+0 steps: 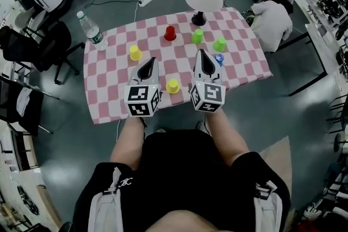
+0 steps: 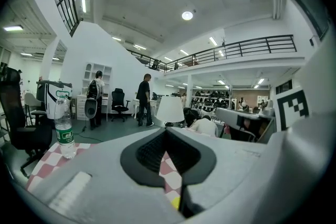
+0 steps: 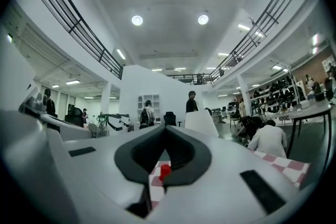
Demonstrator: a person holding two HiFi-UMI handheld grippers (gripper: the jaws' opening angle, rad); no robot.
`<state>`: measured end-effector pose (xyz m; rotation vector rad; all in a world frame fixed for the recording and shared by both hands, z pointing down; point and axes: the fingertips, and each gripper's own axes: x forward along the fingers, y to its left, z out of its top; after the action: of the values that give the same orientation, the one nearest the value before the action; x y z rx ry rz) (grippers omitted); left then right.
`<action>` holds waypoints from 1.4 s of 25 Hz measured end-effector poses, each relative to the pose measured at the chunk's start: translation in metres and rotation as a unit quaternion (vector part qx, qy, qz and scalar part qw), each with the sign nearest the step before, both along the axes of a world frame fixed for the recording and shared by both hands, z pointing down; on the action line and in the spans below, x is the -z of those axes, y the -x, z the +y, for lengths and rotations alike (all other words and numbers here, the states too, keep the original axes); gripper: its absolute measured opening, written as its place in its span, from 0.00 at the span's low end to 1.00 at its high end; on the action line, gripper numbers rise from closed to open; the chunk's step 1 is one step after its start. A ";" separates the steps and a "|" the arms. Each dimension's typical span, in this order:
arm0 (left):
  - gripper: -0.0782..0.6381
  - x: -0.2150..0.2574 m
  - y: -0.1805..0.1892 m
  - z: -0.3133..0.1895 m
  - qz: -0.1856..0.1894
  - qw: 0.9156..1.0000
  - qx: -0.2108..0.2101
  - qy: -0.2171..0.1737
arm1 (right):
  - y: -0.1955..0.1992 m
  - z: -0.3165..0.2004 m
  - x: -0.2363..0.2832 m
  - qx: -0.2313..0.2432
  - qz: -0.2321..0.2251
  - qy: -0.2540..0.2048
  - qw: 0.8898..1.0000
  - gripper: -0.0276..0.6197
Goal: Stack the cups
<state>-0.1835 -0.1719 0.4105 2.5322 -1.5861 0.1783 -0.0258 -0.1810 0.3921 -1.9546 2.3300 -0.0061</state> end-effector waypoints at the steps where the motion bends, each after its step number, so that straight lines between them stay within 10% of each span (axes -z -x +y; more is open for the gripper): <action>1: 0.13 0.002 -0.006 -0.001 -0.001 1.000 -0.003 -0.002 | -0.005 0.000 0.001 -0.001 0.004 -0.002 1.000 0.05; 24: 0.13 0.005 -0.167 -0.034 -0.004 1.000 -0.006 -0.008 | -0.173 -0.036 -0.027 0.012 0.000 0.031 0.999 0.05; 28: 0.13 0.001 -0.184 -0.035 -0.002 1.000 0.008 -0.006 | -0.170 -0.046 -0.051 0.090 0.003 0.064 0.994 0.40; 35: 0.13 -0.005 -0.194 -0.028 -0.008 0.999 0.047 -0.005 | -0.178 -0.063 -0.114 0.122 0.026 0.131 0.984 0.49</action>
<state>0.0101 -0.1998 0.4153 2.4615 -1.7123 0.1813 0.1518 -0.2443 0.5062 -1.7739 2.7078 -0.2994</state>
